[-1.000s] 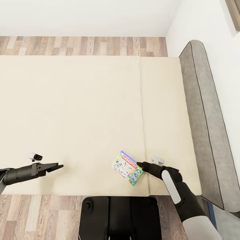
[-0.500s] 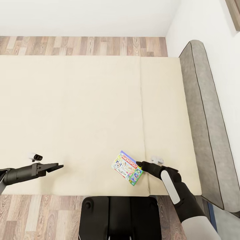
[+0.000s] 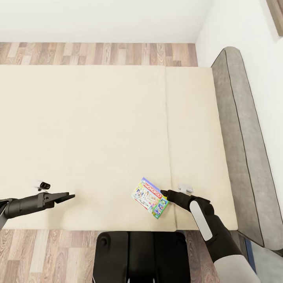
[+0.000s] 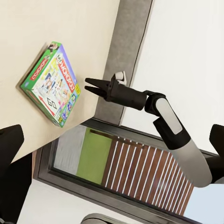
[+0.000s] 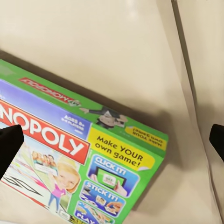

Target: Put all the toys in the child's room - the three board games (two on the bed and one on the table), the two jigsaw puzzles on the table, and the tennis ball on the table - inside the toy box on the table in the child's room.

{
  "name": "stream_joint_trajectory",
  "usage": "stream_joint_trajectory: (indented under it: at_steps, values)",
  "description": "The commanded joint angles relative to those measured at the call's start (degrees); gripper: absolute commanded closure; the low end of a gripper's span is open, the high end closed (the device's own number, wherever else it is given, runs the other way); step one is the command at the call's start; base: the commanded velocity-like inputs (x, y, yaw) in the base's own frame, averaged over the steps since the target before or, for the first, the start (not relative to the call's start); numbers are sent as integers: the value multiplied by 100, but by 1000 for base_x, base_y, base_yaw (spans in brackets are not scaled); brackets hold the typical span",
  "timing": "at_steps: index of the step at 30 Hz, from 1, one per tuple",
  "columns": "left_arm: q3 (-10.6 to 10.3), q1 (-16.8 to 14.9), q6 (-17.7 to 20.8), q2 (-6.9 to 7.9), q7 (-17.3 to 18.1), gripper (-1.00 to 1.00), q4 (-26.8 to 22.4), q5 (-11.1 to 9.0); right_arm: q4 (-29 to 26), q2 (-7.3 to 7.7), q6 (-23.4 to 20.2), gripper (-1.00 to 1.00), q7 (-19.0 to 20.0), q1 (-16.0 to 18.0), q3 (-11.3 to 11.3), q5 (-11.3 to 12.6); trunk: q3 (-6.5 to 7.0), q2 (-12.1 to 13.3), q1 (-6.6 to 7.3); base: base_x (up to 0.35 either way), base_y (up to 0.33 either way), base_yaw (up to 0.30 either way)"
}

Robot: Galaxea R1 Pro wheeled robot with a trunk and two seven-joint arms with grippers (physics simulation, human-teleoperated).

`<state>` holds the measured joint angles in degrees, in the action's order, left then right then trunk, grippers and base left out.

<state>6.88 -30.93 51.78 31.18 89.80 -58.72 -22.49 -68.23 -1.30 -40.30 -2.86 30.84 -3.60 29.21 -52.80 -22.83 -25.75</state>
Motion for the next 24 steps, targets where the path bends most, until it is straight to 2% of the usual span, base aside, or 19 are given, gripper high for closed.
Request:
stream_joint_trajectory:
  at_steps: [1, 24]
  values:
    - [-3, -1, 61, 2, 20, -100, -1, -1, -7, 1, -22, -100, -30, 1, -1, 36, -11, -9, -3, 0, 0, 0]
    - [-11, -1, 54, 2, 20, -100, 5, -1, -9, -2, -25, -100, -30, 1, -9, 37, -194, -9, -3, 0, 0, 0]
